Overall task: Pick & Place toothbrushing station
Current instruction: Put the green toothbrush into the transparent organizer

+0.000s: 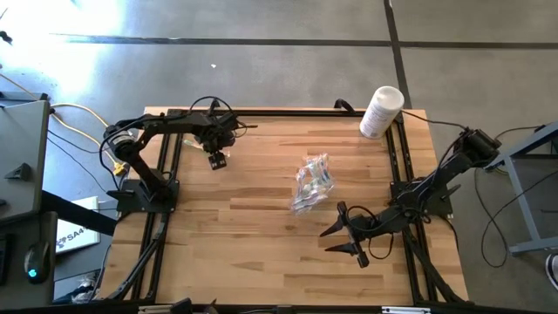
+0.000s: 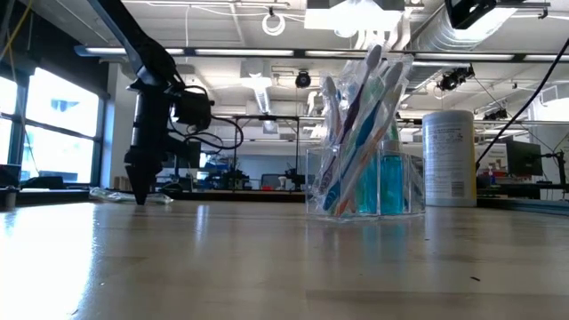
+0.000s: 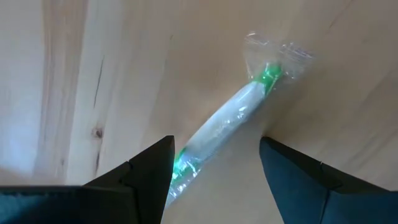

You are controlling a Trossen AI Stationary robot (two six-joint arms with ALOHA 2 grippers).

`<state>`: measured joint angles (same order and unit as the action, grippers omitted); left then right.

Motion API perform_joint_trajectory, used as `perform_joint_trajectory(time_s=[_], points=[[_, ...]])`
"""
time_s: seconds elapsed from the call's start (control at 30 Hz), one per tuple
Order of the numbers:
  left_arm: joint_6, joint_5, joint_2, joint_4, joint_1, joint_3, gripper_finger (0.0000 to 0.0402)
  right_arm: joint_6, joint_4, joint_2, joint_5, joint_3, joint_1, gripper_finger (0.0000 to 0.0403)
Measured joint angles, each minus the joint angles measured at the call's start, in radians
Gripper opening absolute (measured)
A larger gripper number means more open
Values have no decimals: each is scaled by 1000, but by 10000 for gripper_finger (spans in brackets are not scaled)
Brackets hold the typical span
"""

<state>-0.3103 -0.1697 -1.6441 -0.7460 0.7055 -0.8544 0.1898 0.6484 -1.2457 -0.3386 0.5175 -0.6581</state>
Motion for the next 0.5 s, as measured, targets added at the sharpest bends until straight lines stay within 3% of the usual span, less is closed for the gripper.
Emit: perform_joint_trajectory(time_s=[0.13,0.23,0.33,0.5], points=[[103,21,-20,2,10,27,225,2,0,-3,0,0,-1,183],[148,102,-33,-1,29,35,192,1,-1,-3,1,0,-1,183],[185,166,-35,-4,44,36,139,0,-1,-3,1,0,-1,183],[174,167,-36,-12,19,37,27,-2,-1,-3,1,0,0,183]])
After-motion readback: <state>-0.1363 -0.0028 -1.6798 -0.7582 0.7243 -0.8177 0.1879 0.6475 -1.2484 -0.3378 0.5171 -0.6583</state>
